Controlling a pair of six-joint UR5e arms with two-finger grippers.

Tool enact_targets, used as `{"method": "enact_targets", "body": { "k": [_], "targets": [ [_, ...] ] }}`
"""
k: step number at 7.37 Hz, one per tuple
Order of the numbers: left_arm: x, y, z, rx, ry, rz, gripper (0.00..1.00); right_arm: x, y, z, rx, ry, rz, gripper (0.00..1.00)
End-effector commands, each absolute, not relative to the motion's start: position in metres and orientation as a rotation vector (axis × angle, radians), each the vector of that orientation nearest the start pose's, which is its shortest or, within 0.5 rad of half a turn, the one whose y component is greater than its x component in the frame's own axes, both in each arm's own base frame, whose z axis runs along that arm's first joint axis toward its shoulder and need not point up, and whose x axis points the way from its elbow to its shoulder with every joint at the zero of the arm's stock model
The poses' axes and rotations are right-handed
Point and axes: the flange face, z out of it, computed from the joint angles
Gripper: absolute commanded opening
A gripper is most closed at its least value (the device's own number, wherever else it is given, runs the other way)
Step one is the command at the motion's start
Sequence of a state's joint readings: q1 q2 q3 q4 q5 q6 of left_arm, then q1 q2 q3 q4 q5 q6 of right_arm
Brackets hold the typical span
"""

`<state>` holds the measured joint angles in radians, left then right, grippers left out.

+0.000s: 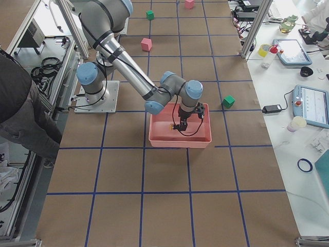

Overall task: Align button upright
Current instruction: 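Lower the right gripper and close it on the black button's body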

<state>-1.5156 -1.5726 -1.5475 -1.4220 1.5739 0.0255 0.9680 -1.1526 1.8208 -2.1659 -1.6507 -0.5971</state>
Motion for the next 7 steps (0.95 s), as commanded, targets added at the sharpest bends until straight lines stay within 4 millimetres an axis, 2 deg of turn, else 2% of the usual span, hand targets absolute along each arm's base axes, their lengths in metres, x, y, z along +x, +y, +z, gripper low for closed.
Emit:
{"method": "enact_targets", "body": {
  "k": [1,4,6,7],
  "targets": [
    [-0.1048,-0.5145,0.5146,-0.046,3.12,-0.266,1.0,-0.2229,-0.5457,0.1927,0.009,3.167,0.145,1.0],
    [-0.1048,-0.5145,0.5147,-0.048,3.12,-0.266,1.0,-0.2215,-0.5434,0.1891,0.007,3.174,0.133,0.98],
    [-0.104,-0.5147,0.5148,-0.051,3.12,-0.268,1.0,-0.2206,-0.5421,0.1864,0.009,3.171,0.141,0.8],
    [-0.104,-0.5147,0.5148,-0.051,3.12,-0.268,1.0,-0.2204,-0.5421,0.1873,0.009,3.17,0.138,0.68]
  ]
}}
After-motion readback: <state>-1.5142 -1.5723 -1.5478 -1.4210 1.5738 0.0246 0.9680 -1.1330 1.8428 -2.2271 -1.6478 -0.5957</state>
